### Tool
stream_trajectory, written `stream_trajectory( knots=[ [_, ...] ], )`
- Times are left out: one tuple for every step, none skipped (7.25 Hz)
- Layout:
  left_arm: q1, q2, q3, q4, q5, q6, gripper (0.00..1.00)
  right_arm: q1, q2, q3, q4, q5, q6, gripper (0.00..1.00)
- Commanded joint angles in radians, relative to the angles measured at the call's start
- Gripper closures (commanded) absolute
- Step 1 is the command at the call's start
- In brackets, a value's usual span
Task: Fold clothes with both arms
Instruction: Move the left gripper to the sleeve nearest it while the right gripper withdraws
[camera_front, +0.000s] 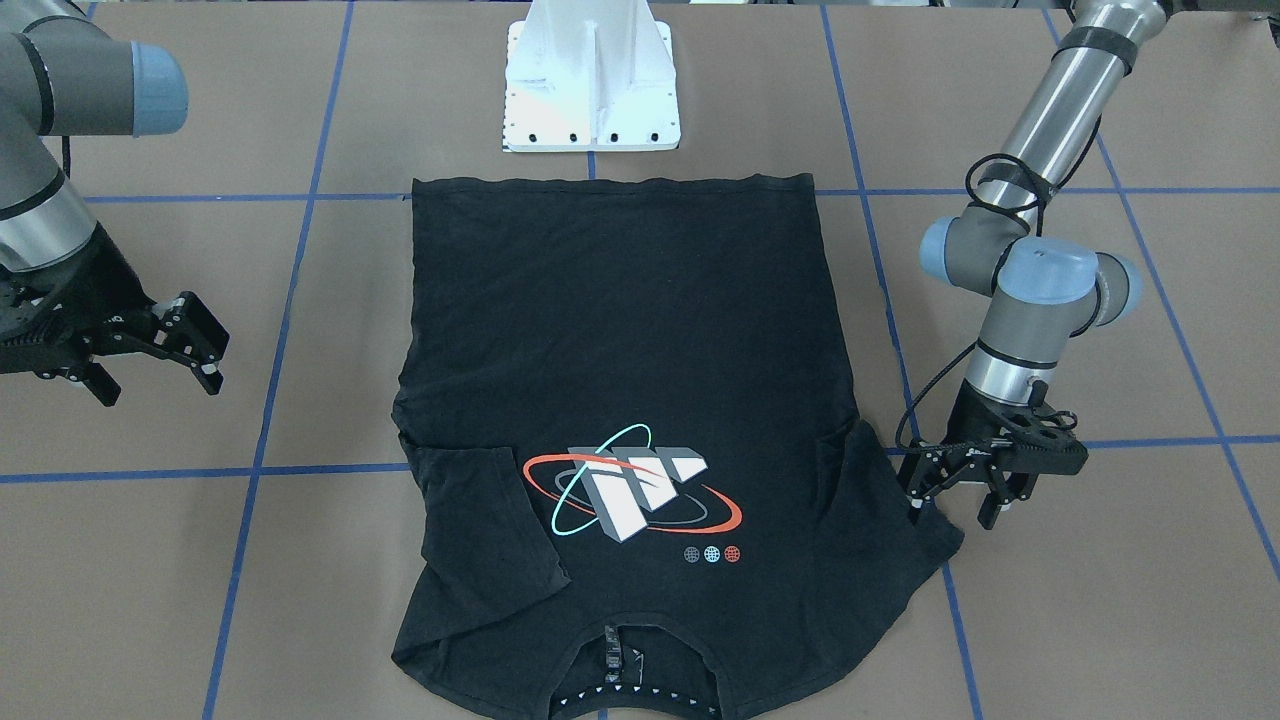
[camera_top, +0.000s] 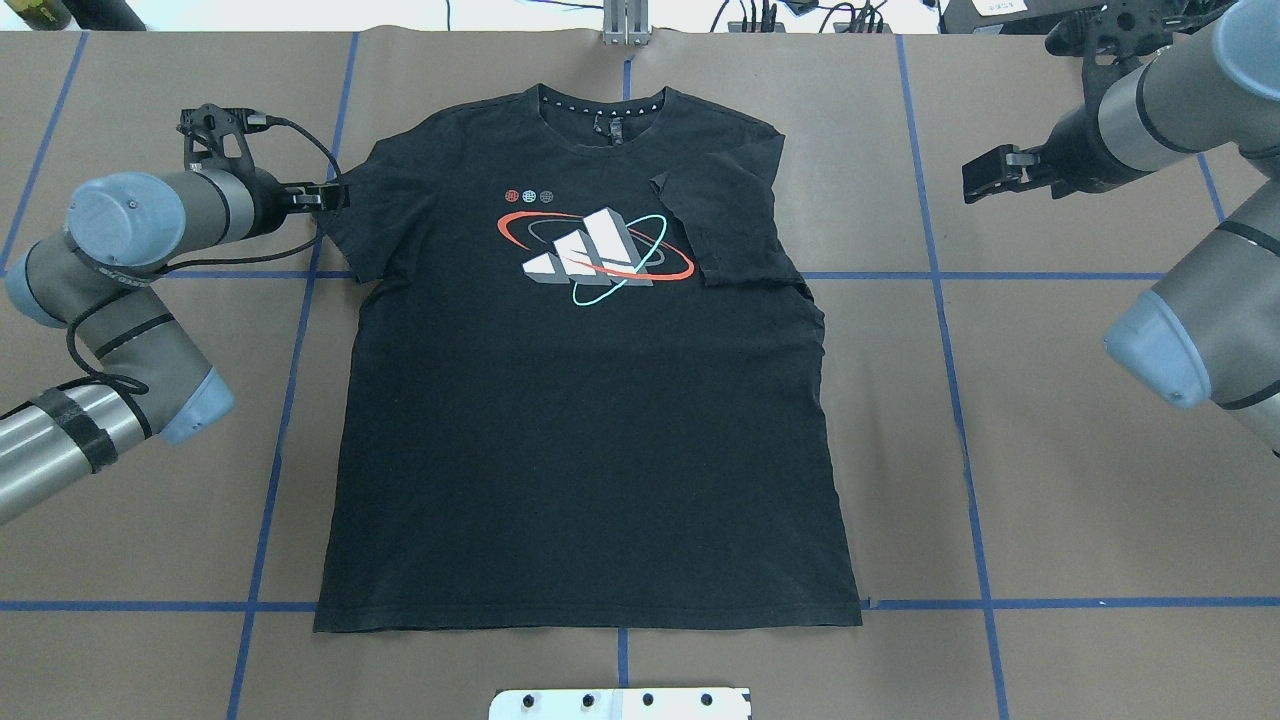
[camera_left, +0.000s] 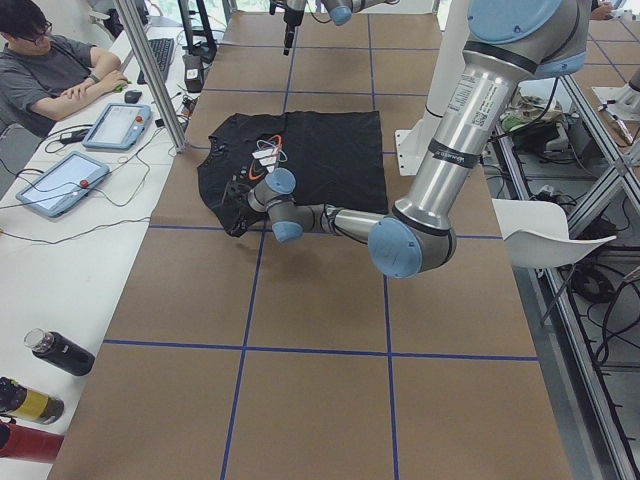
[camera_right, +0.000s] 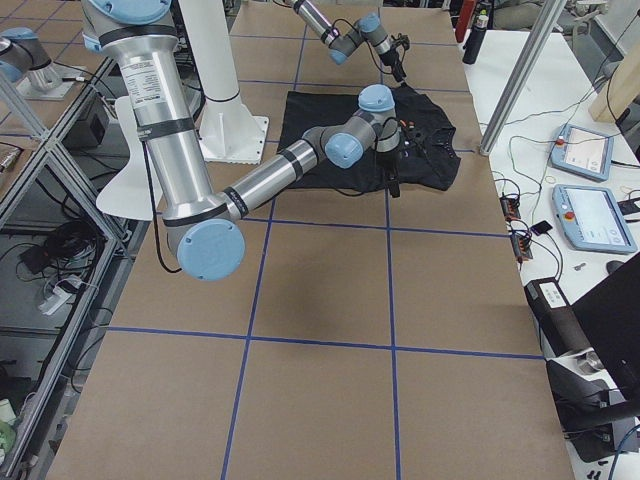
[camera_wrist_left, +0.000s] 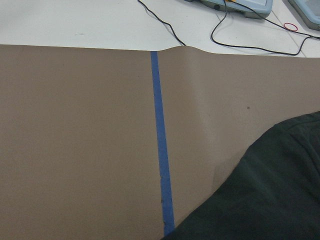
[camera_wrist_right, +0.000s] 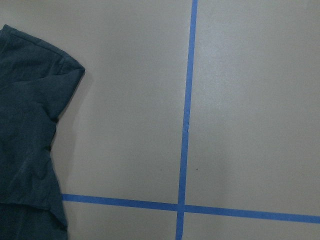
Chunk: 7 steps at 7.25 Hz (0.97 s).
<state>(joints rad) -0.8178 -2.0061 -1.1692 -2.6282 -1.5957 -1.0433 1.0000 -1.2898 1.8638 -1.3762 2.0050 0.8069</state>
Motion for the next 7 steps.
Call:
stream_trajectory(
  knots=[
    [0.011,-0.002,0.022,0.002,0.008,-0.003,0.41,-0.001,0.0,-0.003,0.0,0.0,-0.002,0.0],
    [0.009,-0.014,0.029,0.005,0.008,-0.004,0.43,-0.001,0.001,-0.003,0.0,0.0,-0.002,0.0],
    [0.002,-0.019,0.034,0.005,0.008,-0.01,0.43,-0.001,0.003,-0.005,0.0,-0.002,-0.002,0.0],
    [-0.013,-0.02,0.039,0.007,0.008,-0.011,0.44,-0.001,0.003,-0.006,0.0,-0.003,-0.002,0.0],
    [-0.026,-0.023,0.057,0.005,0.008,-0.009,0.47,-0.001,0.006,-0.006,0.0,-0.005,0.0,0.0],
    [-0.029,-0.026,0.069,0.005,0.008,-0.006,0.47,-0.003,0.007,-0.006,0.0,-0.005,0.0,0.0],
    [-0.029,-0.031,0.072,0.004,0.007,-0.006,0.47,-0.003,0.007,-0.008,0.0,-0.005,0.001,0.0]
  ],
)
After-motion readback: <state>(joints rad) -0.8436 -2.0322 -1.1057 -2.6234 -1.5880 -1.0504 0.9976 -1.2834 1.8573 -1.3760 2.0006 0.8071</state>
